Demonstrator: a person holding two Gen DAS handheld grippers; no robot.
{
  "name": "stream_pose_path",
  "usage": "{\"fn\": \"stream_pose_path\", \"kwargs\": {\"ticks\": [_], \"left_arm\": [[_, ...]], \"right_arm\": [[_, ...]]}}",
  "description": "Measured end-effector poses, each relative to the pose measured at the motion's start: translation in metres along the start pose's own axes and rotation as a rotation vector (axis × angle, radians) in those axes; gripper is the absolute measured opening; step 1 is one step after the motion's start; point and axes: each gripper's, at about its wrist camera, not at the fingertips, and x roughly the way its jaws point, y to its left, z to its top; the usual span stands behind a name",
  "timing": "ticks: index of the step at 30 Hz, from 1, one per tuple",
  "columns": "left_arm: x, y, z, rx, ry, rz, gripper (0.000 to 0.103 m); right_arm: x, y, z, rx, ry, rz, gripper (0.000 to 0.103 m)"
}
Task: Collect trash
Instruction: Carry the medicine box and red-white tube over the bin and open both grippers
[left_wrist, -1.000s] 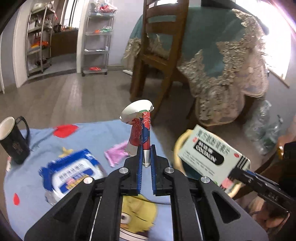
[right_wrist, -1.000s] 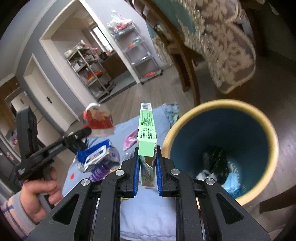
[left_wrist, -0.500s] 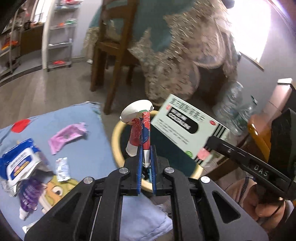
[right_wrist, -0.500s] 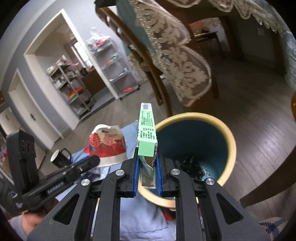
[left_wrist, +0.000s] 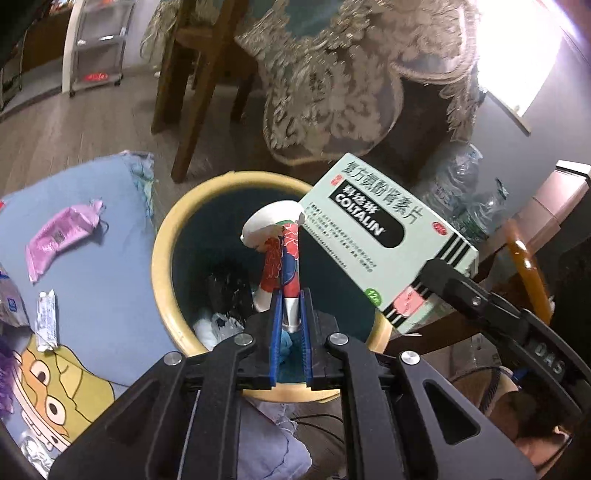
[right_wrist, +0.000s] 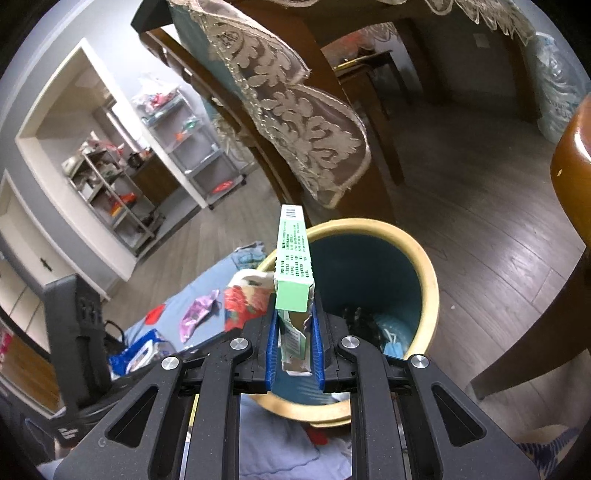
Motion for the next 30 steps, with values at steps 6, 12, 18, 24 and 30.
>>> {"fn": "stream_pose_path", "kwargs": {"ticks": [6,12,18,24,30], "left_arm": [[-0.006,0.009,-0.007,-0.026,-0.018,0.0,0.05],[-0.022,0.021,-0.012,-0.035,-0.042,0.014,0.06],[-0.042,0.03,-0.021,0.006,-0.051,0.052,0.067],[-0.072,0.044,-0.029,0.05,-0.077,0.101,0.072],[-0.103,0.069,-0.041,0.055,-0.108,0.167,0.078]], "right_arm": [[0.008,-0.002,0.0,0.01,0.026,-0.026,0.019],[0.017,-0.003,-0.002,0.007,0.047,-0.047,0.019],[0.024,-0.005,-0.003,0.011,0.069,-0.06,0.021],[0.027,-0.003,-0.006,-0.001,0.074,-0.064,0.038],[0.026,0.011,-0.012,-0.073,0.068,-0.064,0.06]]}}
